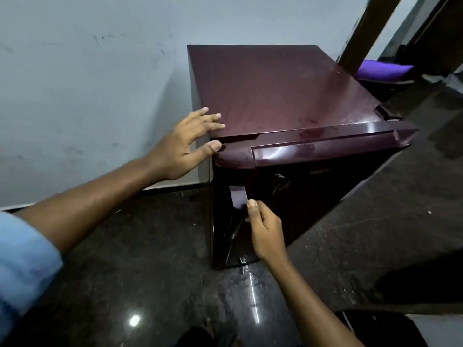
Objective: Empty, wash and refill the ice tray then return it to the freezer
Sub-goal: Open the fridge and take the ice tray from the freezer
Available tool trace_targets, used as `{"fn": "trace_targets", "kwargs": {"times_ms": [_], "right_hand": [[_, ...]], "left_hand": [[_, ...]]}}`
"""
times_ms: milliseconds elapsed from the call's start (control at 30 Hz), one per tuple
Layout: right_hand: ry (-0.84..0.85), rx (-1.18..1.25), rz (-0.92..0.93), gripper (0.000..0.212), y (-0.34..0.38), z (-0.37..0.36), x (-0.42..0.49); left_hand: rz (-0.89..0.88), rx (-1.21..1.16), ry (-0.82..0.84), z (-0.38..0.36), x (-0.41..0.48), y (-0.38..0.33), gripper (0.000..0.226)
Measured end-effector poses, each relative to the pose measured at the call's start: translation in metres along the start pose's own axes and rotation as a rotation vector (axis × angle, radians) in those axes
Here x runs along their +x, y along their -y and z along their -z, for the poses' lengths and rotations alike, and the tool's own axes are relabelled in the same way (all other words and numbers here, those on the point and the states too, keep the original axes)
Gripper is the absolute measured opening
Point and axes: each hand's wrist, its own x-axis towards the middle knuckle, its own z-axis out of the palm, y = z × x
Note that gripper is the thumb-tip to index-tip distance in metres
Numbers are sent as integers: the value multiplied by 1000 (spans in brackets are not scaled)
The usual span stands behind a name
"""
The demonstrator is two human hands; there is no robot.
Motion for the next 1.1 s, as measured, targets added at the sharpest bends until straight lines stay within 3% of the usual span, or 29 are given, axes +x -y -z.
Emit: {"fn": "trace_targets", "kwargs": {"times_ms": [67,233,400,633,900,1100], "right_hand": [[0,25,-14,56,7,-4,2],[-48,91,-161,55,14,-23,3],[-84,241,-243,64,12,-39,11],[-240,406,-190,66,9,-57,18],[-492,334,-144,72,5,-81,23],[-570,320,-136,66,1,-89,25]], "left_hand": [[61,38,99,3,10,-1,59],[5,152,328,10,37,4,83],[-218,391,477,19,83,24,74],[-322,339,680,4,125,55,63],[-329,354,651,-15,130,63,68],[-330,345,604,-18,130,68,68]]}}
